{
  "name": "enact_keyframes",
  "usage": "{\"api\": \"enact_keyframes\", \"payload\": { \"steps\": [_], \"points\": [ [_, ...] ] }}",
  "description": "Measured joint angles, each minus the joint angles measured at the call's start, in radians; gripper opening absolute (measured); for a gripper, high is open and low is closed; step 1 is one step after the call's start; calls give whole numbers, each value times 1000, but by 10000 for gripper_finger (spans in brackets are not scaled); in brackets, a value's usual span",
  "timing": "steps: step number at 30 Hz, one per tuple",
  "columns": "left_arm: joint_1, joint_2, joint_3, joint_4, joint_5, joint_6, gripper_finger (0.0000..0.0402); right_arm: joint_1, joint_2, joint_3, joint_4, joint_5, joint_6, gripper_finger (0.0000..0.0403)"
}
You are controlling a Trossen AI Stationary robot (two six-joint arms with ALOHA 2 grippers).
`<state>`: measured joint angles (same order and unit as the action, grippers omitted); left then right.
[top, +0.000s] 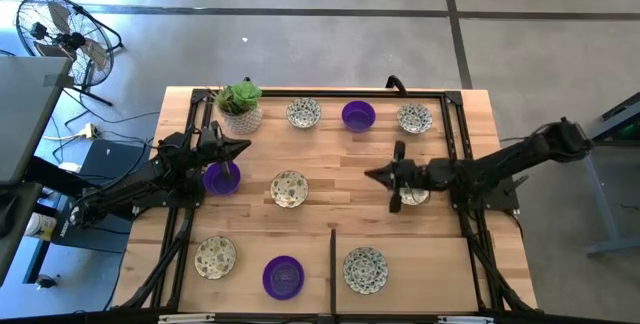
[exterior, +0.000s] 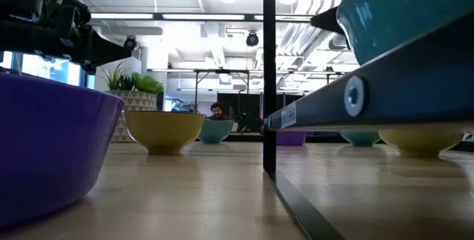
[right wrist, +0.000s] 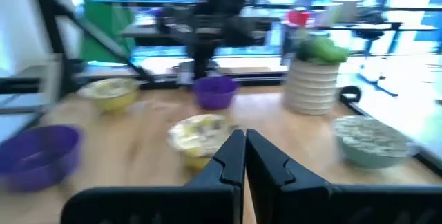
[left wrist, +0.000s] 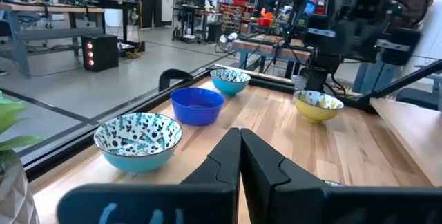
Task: Pick & Place Mini bowls
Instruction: Put the top left yellow patterned bowl on the shelf
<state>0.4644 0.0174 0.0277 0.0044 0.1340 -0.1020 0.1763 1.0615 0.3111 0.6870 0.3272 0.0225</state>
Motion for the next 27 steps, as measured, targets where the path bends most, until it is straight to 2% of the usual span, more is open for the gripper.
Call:
{"api": "enact_keyframes", "payload": {
  "steps": [3,8,13,16,21,24,27],
  "points": [
    [0,0,0,0,16,2,1,-77,-3,1,26,-5,9,2],
    [0,0,0,26,13,7,1,-172,-4,1,33,26,143,1],
    [0,0,0,60,-138,1,1,-245,-10,1,70,37,74,1],
    [0,0,0,49,-152,0,1,-266,-11,1,55,13,14,2],
    [0,0,0,39,-59,-15,1,-254,-11,2,-35,-112,-167,1],
    [0,0,0,54,3,-79,1,-242,-11,2,5,-90,-89,1],
    [0,2,25,29,76,-169,1,-230,-36,2,36,-134,-35,1]
  ]
}}
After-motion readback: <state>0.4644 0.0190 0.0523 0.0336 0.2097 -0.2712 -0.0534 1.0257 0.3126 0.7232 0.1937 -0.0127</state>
